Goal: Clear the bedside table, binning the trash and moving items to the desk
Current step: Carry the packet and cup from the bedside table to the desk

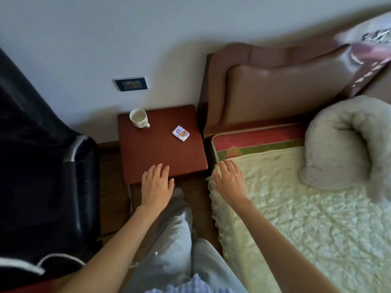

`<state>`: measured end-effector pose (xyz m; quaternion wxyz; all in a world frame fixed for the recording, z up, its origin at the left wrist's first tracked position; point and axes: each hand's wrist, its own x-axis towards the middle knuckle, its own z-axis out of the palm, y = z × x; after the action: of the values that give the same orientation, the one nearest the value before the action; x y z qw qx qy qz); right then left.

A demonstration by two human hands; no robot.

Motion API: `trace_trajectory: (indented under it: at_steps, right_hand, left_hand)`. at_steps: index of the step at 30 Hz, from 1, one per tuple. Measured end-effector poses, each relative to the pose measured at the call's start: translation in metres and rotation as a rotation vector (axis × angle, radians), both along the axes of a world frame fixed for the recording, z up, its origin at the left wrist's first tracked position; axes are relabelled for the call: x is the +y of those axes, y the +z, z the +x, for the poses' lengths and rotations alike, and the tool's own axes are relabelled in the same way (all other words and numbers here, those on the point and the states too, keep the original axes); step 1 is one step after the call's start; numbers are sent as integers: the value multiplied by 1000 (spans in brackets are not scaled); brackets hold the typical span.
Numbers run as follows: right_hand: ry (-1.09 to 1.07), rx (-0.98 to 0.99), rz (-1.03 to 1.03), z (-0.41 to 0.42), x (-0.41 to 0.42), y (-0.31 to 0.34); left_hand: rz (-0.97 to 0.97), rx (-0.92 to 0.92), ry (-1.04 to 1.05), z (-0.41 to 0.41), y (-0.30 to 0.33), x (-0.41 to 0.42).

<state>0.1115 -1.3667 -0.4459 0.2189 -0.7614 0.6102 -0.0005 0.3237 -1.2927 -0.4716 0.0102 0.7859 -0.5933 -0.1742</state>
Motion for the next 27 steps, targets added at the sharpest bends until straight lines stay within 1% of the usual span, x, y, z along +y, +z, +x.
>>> trace_trajectory:
  at_steps: [10, 14, 22, 27]
  right_hand:
    - [33, -5, -33, 44, -88, -41]
    - [53, -2, -15, 57, -120, -66]
    - [93, -56, -61, 68, -168, -152]
    - [127, -99, -41, 69, -178, -200]
  left_hand:
    - [32, 18, 19, 38, -48, -102]
    - [36, 25, 30, 49, -76, -137]
    - [-12, 36, 105, 58, -167, -209]
    - [-50, 104, 159, 49, -230, -250]
